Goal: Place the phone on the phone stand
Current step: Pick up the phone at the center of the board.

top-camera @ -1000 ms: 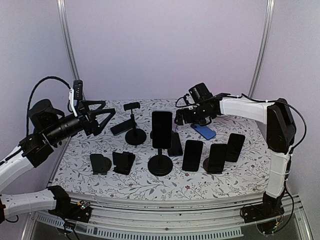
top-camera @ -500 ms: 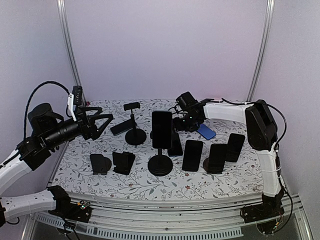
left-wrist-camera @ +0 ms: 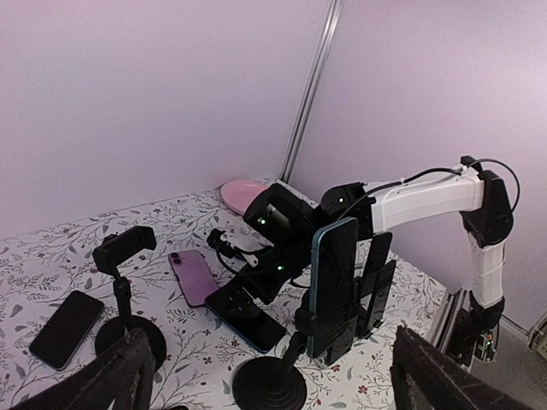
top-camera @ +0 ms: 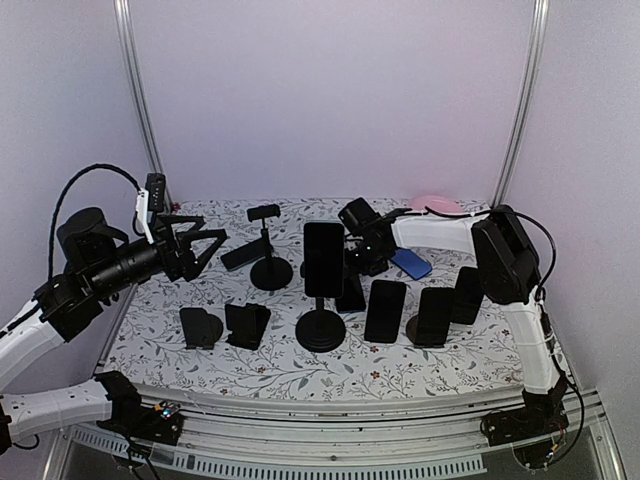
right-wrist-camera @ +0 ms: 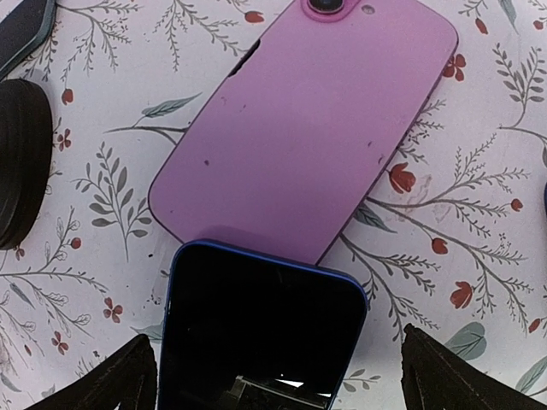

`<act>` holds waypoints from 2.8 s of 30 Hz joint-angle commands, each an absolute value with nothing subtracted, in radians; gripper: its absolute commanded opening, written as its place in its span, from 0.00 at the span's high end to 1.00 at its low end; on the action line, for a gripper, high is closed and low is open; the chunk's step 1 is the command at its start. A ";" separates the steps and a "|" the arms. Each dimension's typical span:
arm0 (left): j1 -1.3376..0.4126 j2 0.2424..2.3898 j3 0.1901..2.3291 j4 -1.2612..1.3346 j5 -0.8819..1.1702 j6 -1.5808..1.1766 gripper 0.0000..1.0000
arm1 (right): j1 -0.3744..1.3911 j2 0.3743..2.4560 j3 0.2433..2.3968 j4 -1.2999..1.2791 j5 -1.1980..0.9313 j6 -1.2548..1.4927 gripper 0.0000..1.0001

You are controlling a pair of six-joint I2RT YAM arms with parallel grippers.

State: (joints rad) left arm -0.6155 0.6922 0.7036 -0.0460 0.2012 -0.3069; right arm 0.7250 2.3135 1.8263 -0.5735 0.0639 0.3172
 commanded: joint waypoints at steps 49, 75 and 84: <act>-0.575 0.727 0.683 -0.002 0.251 -0.374 0.03 | 0.663 2.290 1.836 -0.531 0.104 0.307 0.34; -0.615 0.864 0.761 0.098 0.268 -0.456 0.04 | 0.633 2.136 1.851 -0.466 0.114 0.331 0.35; -0.642 0.908 0.799 0.118 0.240 -0.442 0.06 | 0.632 2.066 1.829 -0.457 0.147 0.331 0.36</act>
State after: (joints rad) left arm -0.6254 0.8940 0.7628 0.0841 0.2581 -0.4507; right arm 0.6380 2.1563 1.8416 -0.5068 0.1196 0.3218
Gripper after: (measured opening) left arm 0.951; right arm 0.750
